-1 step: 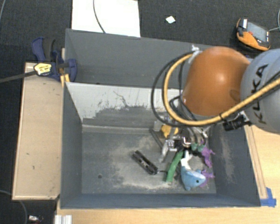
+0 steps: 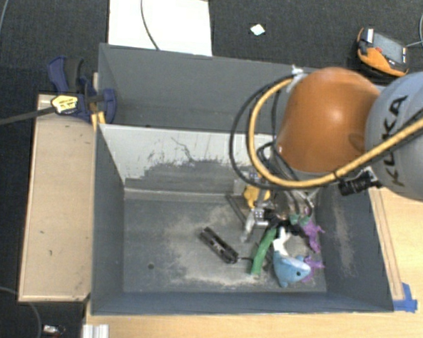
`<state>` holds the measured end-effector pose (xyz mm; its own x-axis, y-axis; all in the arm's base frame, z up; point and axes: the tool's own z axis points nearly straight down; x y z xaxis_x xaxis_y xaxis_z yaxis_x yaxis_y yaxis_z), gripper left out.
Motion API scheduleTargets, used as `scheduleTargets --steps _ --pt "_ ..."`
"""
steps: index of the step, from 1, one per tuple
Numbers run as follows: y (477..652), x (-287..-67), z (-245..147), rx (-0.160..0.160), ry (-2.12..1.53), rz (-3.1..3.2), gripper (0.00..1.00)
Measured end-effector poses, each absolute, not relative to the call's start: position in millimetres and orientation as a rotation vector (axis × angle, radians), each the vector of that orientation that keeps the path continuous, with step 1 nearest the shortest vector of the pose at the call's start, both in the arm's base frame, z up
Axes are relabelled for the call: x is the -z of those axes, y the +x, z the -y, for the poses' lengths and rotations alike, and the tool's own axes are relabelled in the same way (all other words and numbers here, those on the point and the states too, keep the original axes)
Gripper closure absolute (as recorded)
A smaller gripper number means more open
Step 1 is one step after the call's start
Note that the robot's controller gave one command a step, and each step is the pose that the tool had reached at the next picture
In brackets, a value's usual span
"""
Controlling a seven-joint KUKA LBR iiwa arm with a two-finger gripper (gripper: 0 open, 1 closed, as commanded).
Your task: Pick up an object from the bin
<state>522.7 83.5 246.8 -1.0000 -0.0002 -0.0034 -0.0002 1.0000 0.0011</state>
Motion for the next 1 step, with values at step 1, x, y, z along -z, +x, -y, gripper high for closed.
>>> scheduleTargets --steps 1 --pt "527.2 -125.1 -72.9 -0.004 0.119 -3.131 0.00"
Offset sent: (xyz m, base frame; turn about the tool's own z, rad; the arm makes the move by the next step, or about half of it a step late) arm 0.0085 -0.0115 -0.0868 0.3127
